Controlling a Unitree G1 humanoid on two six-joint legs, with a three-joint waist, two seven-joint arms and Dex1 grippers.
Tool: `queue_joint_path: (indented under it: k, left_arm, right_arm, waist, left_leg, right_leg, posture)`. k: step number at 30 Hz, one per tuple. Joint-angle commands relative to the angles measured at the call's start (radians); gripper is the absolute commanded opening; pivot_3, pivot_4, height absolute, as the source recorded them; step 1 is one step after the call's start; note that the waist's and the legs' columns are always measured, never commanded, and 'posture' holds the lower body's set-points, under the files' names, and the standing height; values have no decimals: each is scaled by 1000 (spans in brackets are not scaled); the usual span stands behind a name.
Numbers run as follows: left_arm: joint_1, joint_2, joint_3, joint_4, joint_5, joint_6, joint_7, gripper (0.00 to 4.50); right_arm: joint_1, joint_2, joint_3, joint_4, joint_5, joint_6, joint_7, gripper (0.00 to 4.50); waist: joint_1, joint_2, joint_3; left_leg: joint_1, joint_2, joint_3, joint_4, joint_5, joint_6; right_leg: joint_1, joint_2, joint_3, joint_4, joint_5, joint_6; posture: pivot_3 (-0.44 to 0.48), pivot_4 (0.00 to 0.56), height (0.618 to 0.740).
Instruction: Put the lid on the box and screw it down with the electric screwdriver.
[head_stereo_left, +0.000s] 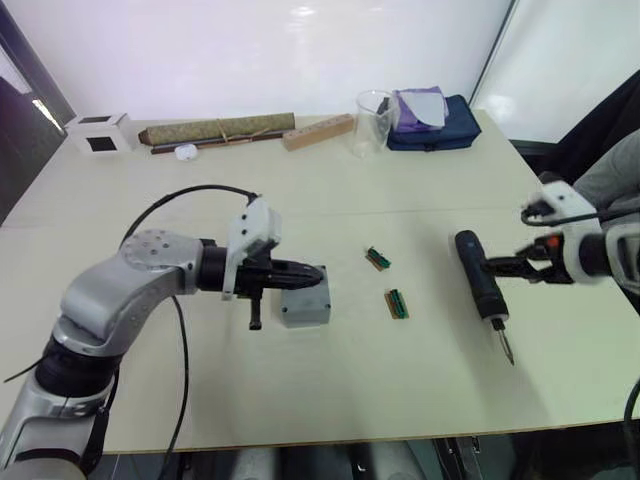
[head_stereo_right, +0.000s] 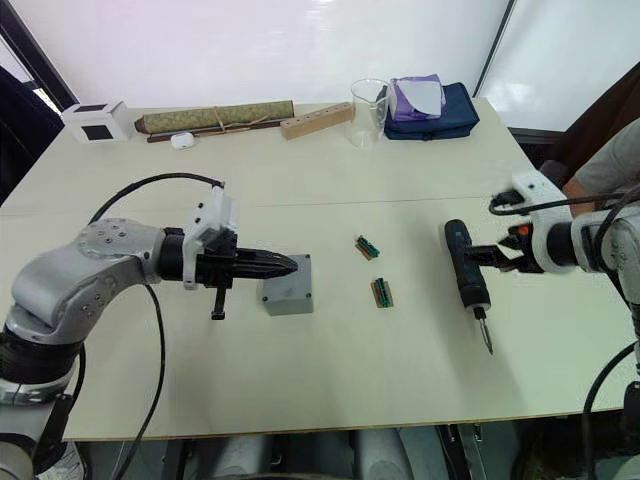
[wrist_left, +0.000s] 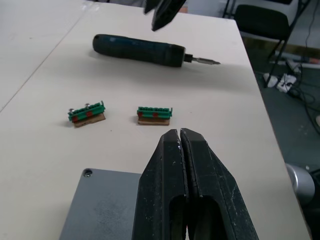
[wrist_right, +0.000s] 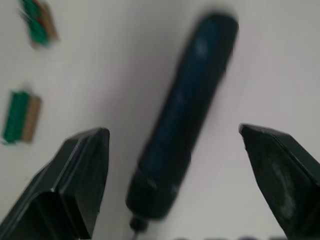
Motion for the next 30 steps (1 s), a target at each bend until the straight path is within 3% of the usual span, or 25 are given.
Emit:
queue_joint_path:
  k: [1, 5, 10, 14, 20, 21, 23, 30]
  left_arm:
    - [3, 0, -5, -40, 14, -30, 1, 0]
    - [10, -9, -9, -54, 17, -27, 22, 0]
    - [76, -11, 33, -128, -9, 11, 97, 0]
    - [104, -21, 48, -170, -29, 39, 153, 0]
    - [163, -24, 87, -235, -65, 80, 235, 0]
    - [176, -20, 98, -246, -71, 84, 246, 0]
    - [192, -17, 112, -262, -81, 94, 267, 0]
    - [219, -11, 123, -263, -87, 81, 288, 0]
  right_arm:
    - [-77, -6, 66, 89, 14, 2, 49, 4487]
    - [-99, -12, 171, 160, -18, -75, 97, 4487]
    - [-193, 65, 421, 326, -131, -198, 195, 4487]
    - [-270, 114, 534, 465, -215, -274, 279, 4487]
    - [-333, 186, 687, 594, -347, -383, 434, 3032]
    - [-333, 189, 706, 597, -367, -397, 457, 2574]
    - [-332, 193, 728, 601, -397, -411, 500, 2246]
    - [-335, 203, 697, 595, -460, -423, 550, 2160]
  waist:
    - [0, 0, 0]
    - [7, 0, 0]
    - [4, 0, 0]
    - [5, -2, -1]
    - [0, -11, -6]
    - [0, -12, -7]
    - [3, -13, -7]
    - [9, -13, -7]
  left_leg:
    - [0, 0, 0, 0, 0, 0]
    - [-1, 0, 0, 0, 0, 0]
    - [-1, 0, 1, 1, 0, 0]
    - [-1, 0, 0, 1, 0, 0]
    - [2, 0, 0, 2, 0, 0]
    - [3, 0, -1, 2, 0, 0]
    - [4, 0, -1, 2, 0, 0]
    - [14, 0, -1, 0, -1, -1]
  right_leg:
    - [0, 0, 0, 0, 0, 0]
    - [0, 0, 0, -1, 0, 0]
    - [0, -1, 0, -1, 0, 0]
    - [0, 0, 0, -1, 0, 0]
    - [5, 0, 0, -2, 1, -1]
    - [5, 0, 0, -2, 1, -1]
    - [7, 0, -1, -2, 1, -1]
    - [18, 0, -2, -6, -2, -4]
  posture:
    - [0, 150, 740]
    - [0, 150, 740]
    - [0, 150, 740]
    - [0, 150, 740]
    - [0, 150, 740]
    - [0, 150, 740]
    - [0, 150, 740]
    - [0, 150, 740]
